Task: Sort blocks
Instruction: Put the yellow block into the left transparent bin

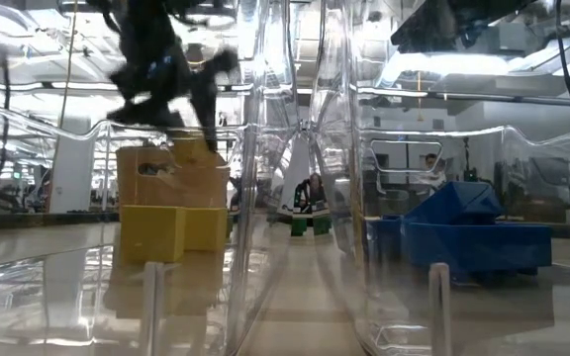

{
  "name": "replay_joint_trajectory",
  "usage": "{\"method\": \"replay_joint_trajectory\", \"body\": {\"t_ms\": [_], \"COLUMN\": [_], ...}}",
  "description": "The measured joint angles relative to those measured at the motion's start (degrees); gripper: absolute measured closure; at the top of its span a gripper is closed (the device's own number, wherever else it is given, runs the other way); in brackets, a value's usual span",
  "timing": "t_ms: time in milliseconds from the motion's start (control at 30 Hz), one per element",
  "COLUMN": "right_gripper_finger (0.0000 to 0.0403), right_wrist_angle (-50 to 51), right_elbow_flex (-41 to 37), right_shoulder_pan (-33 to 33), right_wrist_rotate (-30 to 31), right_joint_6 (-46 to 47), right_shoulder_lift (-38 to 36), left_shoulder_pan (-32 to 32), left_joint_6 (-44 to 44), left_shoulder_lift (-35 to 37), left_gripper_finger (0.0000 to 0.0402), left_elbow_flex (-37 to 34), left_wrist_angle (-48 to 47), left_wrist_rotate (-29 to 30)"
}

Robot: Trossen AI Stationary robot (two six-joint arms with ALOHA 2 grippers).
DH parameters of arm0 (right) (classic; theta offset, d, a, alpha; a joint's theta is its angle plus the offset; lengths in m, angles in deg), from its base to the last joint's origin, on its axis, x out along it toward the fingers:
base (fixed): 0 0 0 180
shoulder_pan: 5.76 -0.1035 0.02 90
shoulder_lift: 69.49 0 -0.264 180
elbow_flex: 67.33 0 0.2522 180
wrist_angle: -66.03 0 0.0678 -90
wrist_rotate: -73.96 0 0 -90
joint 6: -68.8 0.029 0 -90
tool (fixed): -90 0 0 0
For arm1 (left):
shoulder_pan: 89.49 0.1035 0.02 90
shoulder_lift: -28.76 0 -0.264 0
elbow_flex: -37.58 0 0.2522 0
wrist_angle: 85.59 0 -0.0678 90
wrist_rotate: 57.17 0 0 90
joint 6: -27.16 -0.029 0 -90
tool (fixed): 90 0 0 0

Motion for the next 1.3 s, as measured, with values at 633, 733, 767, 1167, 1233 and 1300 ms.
{"method": "replay_joint_trajectory", "body": {"t_ms": [633, 733, 767, 1167, 1233, 1300], "right_gripper_finger": [0.0121, 0.0121, 0.0121, 0.0121, 0.0121, 0.0121], "right_wrist_angle": [1.2, 1.2, 1.2, 0.7, 0.6, 0.6], "right_elbow_flex": [0.0, 0.0, 0.0, 0.0, 0.0, 0.0], "right_shoulder_pan": [0.9, 1.3, 1.5, -0.1, -0.2, -0.2], "right_wrist_rotate": [0.0, 0.0, 0.0, -0.1, -0.1, -0.1], "right_joint_6": [1.5, 2.2, 2.4, 2.6, 2.6, 2.6], "right_shoulder_lift": [0.0, 0.0, 0.0, 0.0, 0.0, 0.0], "left_shoulder_pan": [-22.9, -24.7, -25.1, -26.4, -25.9, -25.4], "left_joint_6": [27.4, 29.5, 30.3, 45.1, 50.2, 55.8], "left_shoulder_lift": [6.1, 2.1, 0.9, -10.7, -11.9, -12.4], "left_gripper_finger": [0.0263, 0.0263, 0.0262, 0.0262, 0.0262, 0.0262], "left_elbow_flex": [0.1, 0.0, 0.0, 6.8, 7.6, 8.0], "left_wrist_angle": [11.1, 11.4, 12.1, 17.1, 16.3, 15.4], "left_wrist_rotate": [2.6, 1.9, 0.8, -17.8, -20.3, -22.9]}}
